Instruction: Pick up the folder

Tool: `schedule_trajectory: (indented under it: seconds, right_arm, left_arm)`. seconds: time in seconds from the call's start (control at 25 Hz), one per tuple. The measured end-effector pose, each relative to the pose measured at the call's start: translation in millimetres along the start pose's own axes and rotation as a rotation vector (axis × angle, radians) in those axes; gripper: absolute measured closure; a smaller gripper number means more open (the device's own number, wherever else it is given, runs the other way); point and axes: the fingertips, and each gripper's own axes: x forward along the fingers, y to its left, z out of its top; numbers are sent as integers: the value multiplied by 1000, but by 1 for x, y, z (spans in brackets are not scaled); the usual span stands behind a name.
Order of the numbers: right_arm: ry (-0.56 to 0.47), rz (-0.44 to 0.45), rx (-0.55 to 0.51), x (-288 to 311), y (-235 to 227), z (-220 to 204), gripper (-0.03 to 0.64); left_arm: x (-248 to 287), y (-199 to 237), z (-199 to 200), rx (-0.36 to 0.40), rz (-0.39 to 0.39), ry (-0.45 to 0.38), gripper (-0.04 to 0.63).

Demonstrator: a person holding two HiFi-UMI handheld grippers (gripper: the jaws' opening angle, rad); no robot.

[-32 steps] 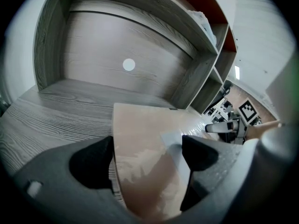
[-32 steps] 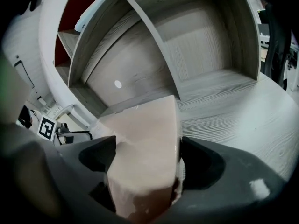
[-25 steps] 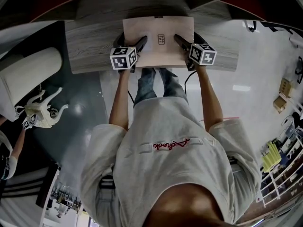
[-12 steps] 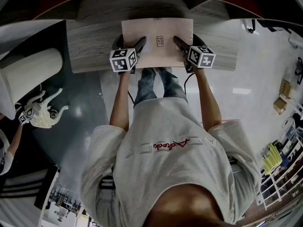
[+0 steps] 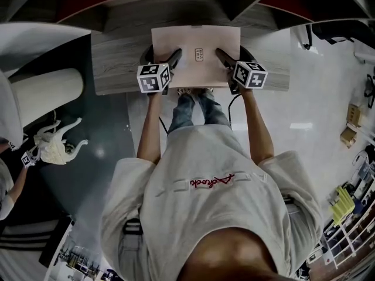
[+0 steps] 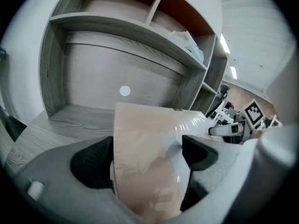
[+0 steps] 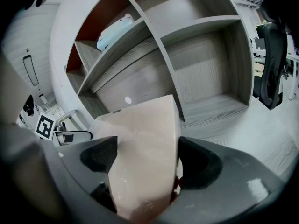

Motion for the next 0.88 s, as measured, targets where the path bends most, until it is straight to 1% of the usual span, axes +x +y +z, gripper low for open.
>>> schedule_trajectory:
  seconds: [0.24, 0.4, 0.88]
  right_arm:
    - [-57, 6, -15, -18, 13, 18, 191]
    - [-102, 14, -33, -26, 25, 39, 192]
    - [-207, 16, -86, -46, 39, 93, 192]
  left_arm:
    - [-19, -9, 24, 40, -2, -49, 126]
    - [-30, -11, 46, 61, -5, -91, 126]
    - [-44, -23, 104, 116, -21, -192, 126]
